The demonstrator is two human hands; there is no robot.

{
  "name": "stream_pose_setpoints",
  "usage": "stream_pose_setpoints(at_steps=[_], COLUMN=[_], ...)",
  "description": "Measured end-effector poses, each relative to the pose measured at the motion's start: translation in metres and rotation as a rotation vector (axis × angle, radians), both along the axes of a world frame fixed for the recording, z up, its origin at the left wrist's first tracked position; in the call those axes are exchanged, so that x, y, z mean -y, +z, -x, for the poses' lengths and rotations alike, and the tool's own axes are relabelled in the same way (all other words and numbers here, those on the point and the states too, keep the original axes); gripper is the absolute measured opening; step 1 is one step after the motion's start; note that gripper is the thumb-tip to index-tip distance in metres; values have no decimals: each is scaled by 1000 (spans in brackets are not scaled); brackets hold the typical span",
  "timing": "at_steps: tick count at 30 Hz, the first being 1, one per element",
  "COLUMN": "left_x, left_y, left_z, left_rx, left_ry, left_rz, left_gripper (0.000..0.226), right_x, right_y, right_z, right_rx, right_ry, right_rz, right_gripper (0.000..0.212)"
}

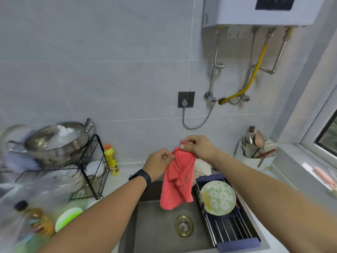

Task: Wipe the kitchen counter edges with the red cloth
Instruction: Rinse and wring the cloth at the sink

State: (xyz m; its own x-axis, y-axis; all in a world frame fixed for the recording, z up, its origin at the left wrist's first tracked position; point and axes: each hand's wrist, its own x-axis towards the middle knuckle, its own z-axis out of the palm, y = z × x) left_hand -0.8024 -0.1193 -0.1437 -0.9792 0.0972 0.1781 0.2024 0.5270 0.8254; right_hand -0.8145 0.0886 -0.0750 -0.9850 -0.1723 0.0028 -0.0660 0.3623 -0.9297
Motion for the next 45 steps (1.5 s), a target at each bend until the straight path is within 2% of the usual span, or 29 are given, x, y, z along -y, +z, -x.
stream_pose_setpoints(at_steps=[2, 4, 9, 13, 16, 18, 21, 23, 26, 28, 33, 35, 38, 40, 45], left_x=[-3, -8, -20, -24, -30, -35, -43, -44, -36, -28, -36, -49, -66, -64, -16], left_y=[4, 9, 20, 30, 40, 47, 51, 52, 58, 62, 57, 54, 51, 48, 39], left_z=[-6, -12, -9, -5, -4, -5, -7, -8, -8, -6, 3, 4, 7, 13, 25], left_rx=[-141, -193, -202, -239, -140, -32, 102, 120, 199, 249, 402, 437, 372, 371, 460], left_ry=[91, 189, 341, 419, 213, 57, -16, -69, -246, -311, -410, -422, -291, -242, -326], left_rz=[260, 354, 273, 173, -9, -71, -156, -149, -12, 34, -148, -143, -150, -101, 296], left_gripper=[21, 18, 4, 12, 22, 39, 54, 60, 62, 62, 74, 73, 65, 59, 56], right_x=[-1, 0, -2, -3, 3, 10, 15, 12, -4, -13, -1, 13, 27, 27, -27], right_y=[8, 16, 32, 48, 60, 69, 86, 97, 117, 126, 133, 136, 139, 139, 118], right_z=[7, 11, 26, 36, 38, 38, 37, 40, 45, 48, 51, 49, 49, 51, 65], right_rx=[10, 33, 47, -77, -211, -271, -311, -398, -505, -514, -392, -394, -432, -461, -466], right_ry=[93, 159, 240, 229, 198, 195, 233, 272, 303, 288, 282, 298, 315, 325, 208], right_rz=[-53, -71, 7, -32, -89, -87, -87, -235, -588, -651, -293, -219, -153, -231, -632], right_gripper=[22, 21, 22, 24, 23, 21, 20, 20, 21, 21, 14, 13, 14, 16, 25])
